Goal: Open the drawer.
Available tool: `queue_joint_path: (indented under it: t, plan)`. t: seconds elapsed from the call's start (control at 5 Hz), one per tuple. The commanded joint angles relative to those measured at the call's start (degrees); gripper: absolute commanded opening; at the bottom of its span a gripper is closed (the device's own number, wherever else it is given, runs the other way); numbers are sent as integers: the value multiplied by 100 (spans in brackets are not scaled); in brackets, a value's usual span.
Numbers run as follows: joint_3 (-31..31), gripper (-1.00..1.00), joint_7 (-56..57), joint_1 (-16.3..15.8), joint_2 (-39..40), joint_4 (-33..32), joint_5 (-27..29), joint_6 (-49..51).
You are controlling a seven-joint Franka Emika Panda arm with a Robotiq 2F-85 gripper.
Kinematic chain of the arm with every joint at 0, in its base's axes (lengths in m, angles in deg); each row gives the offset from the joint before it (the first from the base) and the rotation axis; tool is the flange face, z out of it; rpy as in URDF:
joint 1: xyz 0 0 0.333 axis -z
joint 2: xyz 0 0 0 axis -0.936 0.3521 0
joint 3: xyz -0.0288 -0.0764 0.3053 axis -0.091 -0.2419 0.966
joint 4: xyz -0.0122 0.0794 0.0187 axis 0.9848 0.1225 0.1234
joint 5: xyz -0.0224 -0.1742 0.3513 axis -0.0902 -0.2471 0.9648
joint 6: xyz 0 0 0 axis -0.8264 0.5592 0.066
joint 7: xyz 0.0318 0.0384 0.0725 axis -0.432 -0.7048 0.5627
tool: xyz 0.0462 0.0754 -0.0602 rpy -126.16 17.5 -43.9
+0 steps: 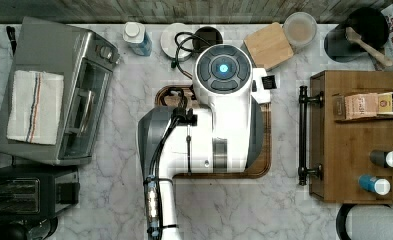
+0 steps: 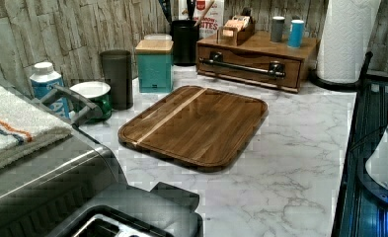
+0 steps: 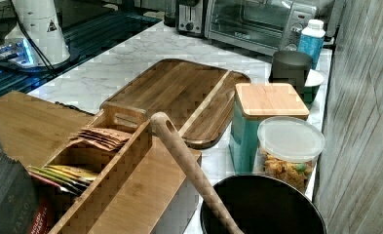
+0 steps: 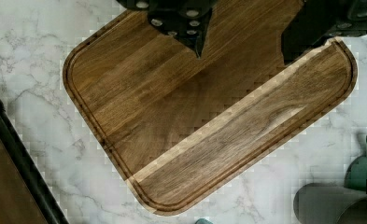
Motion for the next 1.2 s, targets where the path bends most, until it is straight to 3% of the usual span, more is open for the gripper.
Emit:
queue_joint_path:
  t: [0.2,0.6,1.2]
  plan:
    - [8,100,3,-13,0,-62,-57,-4]
    - [-291,100,2275,368,-197,-920,-16,-1040]
    - [-666,100,4107,895,20,-1214,-325,-2013]
